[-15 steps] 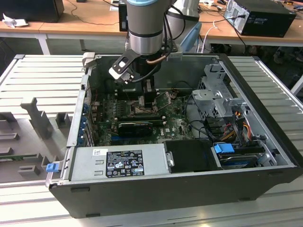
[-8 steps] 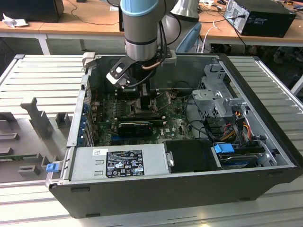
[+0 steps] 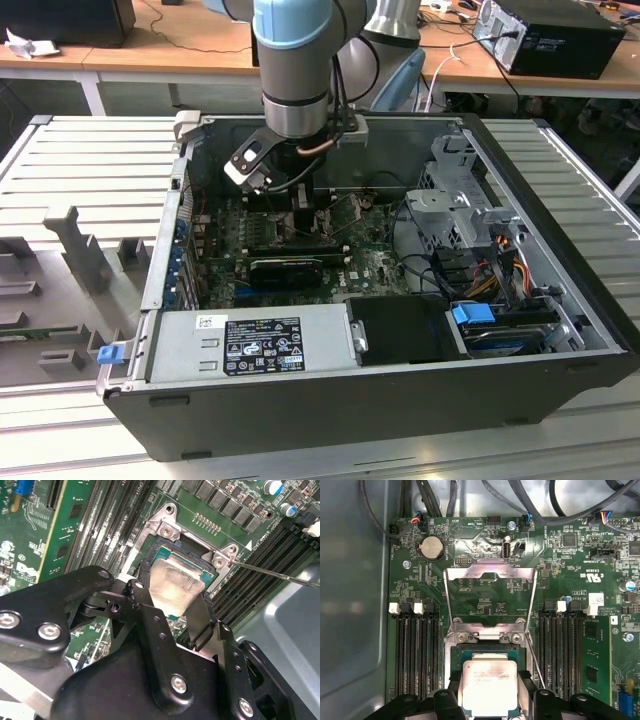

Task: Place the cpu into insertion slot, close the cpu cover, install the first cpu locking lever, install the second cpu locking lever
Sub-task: 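Place the cpu into insertion slot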

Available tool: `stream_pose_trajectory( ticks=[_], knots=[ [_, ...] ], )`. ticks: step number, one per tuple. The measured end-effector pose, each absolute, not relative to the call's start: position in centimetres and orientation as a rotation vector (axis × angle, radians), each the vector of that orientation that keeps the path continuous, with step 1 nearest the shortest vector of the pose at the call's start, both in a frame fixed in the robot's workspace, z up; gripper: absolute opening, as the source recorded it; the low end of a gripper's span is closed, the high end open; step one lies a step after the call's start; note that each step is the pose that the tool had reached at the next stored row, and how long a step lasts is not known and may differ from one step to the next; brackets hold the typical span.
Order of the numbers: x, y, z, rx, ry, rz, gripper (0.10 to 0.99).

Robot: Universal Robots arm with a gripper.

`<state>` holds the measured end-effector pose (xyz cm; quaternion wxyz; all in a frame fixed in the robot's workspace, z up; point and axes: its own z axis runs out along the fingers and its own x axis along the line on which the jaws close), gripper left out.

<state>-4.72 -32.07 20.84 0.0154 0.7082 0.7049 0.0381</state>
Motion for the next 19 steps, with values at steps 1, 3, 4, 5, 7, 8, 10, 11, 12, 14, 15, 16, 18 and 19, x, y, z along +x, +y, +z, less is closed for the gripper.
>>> stream_pose_trajectory(
  ticks=[1,3,4,5,7,8,10,11,12,14,15,16,18,19],
  knots=[
    [-4.71,-32.05,20.76,2.203,2.193,0.118,0.529],
    [-4.72,-32.04,20.55,2.204,2.194,0.117,0.529],
    [-4.72,-32.04,20.47,2.204,2.194,0.117,0.529],
    [-4.72,-32.04,20.31,2.204,2.194,0.117,0.529],
    [-4.72,-32.03,20.17,2.205,2.194,0.117,0.529],
    [-4.72,-32.04,20.17,2.205,2.194,0.116,0.529],
    [-4.72,-32.04,20.16,2.205,2.194,0.116,0.529],
    [-4.72,-32.03,20.16,2.205,2.194,0.116,0.529],
    [-4.72,-32.03,20.16,2.205,2.194,0.116,0.529],
    [-4.72,-32.03,20.15,2.205,2.194,0.116,0.529],
    [-4.72,-32.03,20.14,2.205,2.194,0.116,0.529],
    [-4.71,-32.03,20.14,2.205,2.194,0.116,0.529],
    [-4.71,-32.03,20.13,2.205,2.194,0.116,0.529],
    [-4.71,-32.03,20.13,2.205,2.194,0.116,0.541]
  ],
)
